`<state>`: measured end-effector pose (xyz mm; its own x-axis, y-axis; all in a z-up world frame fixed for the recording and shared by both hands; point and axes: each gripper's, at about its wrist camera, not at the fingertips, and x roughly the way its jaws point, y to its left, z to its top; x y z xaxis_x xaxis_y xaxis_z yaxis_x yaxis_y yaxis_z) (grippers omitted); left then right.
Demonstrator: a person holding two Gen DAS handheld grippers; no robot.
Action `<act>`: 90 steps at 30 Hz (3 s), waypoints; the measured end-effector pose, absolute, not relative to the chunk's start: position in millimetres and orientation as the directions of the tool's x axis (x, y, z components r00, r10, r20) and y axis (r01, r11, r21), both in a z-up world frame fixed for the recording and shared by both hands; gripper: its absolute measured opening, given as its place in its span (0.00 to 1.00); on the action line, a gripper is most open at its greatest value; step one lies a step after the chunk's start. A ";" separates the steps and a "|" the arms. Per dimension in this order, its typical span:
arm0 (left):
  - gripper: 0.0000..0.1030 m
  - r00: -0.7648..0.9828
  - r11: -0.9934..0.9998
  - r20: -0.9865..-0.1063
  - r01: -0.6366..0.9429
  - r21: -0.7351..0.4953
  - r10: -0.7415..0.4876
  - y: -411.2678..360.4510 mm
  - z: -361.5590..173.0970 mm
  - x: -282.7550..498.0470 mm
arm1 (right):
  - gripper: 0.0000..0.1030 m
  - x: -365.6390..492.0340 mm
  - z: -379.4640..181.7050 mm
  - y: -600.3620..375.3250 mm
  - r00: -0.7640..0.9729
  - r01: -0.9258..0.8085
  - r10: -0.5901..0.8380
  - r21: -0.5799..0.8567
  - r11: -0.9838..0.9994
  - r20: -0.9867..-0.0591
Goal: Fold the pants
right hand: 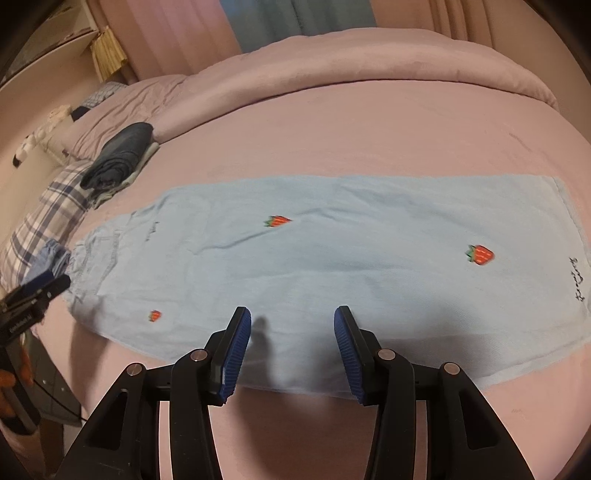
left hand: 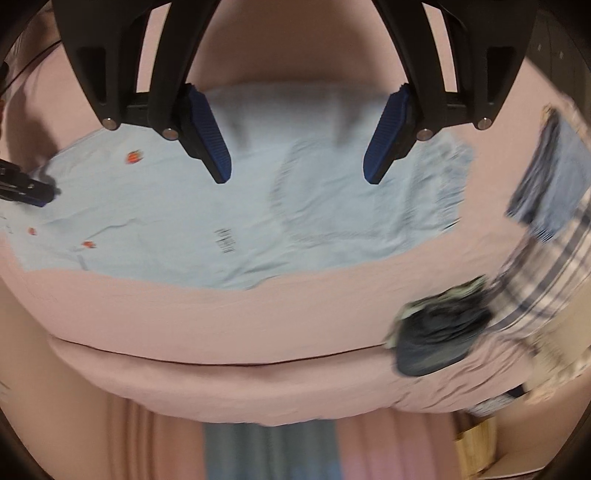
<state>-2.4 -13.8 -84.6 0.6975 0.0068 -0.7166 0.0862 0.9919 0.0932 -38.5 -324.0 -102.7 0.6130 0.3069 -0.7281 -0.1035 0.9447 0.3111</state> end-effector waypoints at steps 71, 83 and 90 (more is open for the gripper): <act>0.93 0.317 0.858 -0.820 0.369 -0.357 -0.477 -208.3 -137.0 78.3 | 0.56 -78.1 -139.1 -527.2 0.836 0.302 0.245 0.784 0.543 -0.491; 0.89 0.220 0.762 -0.732 0.270 -0.589 -0.644 -189.6 -142.9 91.6 | 0.10 -67.6 -117.8 -515.6 0.835 0.293 0.236 0.765 0.574 -0.497; 0.89 0.197 0.690 -0.661 0.191 -0.698 -0.724 -169.3 -144.6 105.1 | 0.09 -59.0 -50.5 -455.3 0.849 0.179 0.159 0.556 0.812 -0.504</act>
<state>105.1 -169.3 -144.6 0.1966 -0.7239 -0.6613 0.1910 0.6898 -0.6983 -59.0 -455.3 -50.5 0.8488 0.1585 -0.5043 0.1787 0.8117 0.5560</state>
